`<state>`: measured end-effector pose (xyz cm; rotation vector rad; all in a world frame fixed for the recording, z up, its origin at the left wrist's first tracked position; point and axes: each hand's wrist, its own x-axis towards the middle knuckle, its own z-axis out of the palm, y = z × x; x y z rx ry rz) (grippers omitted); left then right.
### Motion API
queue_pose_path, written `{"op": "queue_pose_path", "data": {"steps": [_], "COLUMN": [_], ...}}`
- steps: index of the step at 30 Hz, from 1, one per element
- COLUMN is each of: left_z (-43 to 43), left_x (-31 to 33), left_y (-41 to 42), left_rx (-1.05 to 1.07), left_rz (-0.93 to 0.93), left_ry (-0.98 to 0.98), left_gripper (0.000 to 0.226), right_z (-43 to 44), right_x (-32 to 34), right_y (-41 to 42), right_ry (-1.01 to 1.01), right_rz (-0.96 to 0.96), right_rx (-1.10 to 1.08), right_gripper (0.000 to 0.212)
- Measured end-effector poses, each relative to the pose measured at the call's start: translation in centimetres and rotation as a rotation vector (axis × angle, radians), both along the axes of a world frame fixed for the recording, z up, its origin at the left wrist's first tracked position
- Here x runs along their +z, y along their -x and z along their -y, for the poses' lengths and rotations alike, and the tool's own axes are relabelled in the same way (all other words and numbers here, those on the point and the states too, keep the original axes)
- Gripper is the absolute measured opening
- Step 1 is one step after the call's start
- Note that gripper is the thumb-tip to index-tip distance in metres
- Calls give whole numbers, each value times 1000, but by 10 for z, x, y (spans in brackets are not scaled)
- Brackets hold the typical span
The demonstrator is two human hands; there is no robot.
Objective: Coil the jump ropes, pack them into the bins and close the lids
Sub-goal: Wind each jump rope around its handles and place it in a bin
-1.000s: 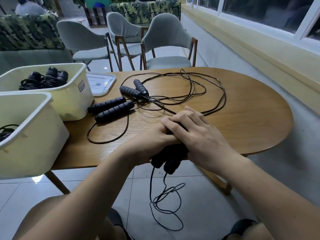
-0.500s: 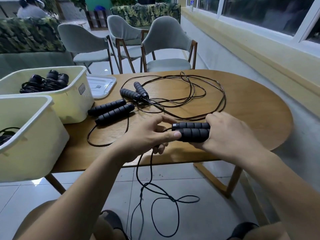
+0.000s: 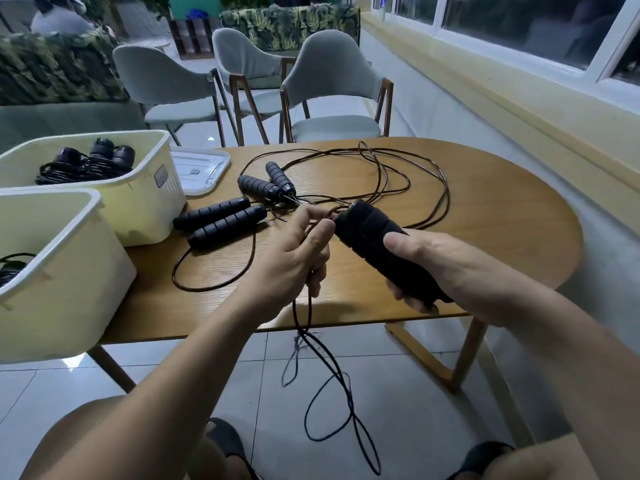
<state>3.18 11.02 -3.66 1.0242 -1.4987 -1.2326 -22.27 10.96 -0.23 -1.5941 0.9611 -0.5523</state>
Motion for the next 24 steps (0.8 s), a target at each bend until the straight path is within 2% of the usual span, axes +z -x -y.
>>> {"op": "queue_pose_path", "data": {"steps": [5,8,13,18,21,24], "left_z": [0,-4,-9,-11,-13,-11], "left_x": [-1,-3,2,-1,0,0], "left_y": [2,1,-7,-15,-15,-18], "left_rx": [14,-43,-112,-162,-78,55], "left_rz": [36,53,70,185,195,214], "left_ry": [8,-54,-191,-245,-261,-189], "left_gripper": [19,26,28,45,30,20], "right_z": [3,7,17,25,29,33], "right_x": [-1,-1,-3,-7,-9,-7], "right_y": [-4,-3,2,4,7,11], "right_ry": [-73,-70,-19,-5,-6,-4], "right_rz": [219,317,342,343,362,384], "right_rx": [-87,-143,-286,-416,-478,-501], "right_gripper": [67,67,70,66,59,58]}}
